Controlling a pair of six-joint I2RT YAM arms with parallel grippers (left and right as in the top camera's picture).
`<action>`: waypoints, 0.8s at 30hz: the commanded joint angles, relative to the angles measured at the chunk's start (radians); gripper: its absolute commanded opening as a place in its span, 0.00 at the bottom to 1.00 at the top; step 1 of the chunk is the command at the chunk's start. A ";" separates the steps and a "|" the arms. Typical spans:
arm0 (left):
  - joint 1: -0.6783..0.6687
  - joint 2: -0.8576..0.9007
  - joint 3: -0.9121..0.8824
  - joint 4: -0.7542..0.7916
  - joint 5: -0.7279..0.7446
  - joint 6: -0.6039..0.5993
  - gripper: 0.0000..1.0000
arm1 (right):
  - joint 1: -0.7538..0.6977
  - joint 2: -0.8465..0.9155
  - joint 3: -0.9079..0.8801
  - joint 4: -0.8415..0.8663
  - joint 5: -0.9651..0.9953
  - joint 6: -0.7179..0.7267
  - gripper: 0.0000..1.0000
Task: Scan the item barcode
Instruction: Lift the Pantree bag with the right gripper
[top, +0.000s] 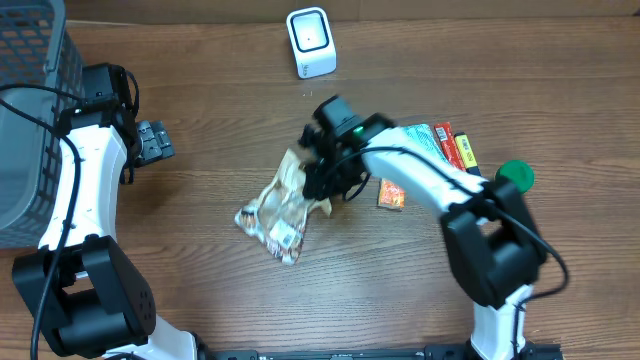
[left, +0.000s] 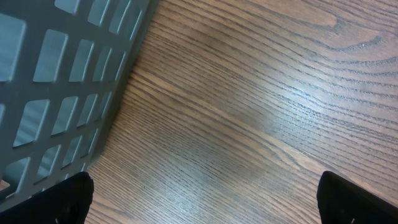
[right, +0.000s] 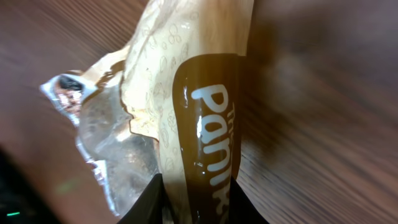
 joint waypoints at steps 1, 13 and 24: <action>-0.007 -0.015 0.015 0.002 -0.010 0.004 1.00 | -0.065 -0.152 0.043 0.000 -0.172 -0.045 0.17; -0.006 -0.015 0.015 0.002 -0.010 0.004 1.00 | -0.213 -0.284 0.043 -0.183 -0.348 -0.158 0.10; -0.006 -0.015 0.015 0.002 -0.010 0.004 1.00 | -0.233 -0.284 0.112 -0.023 -0.199 -0.122 0.03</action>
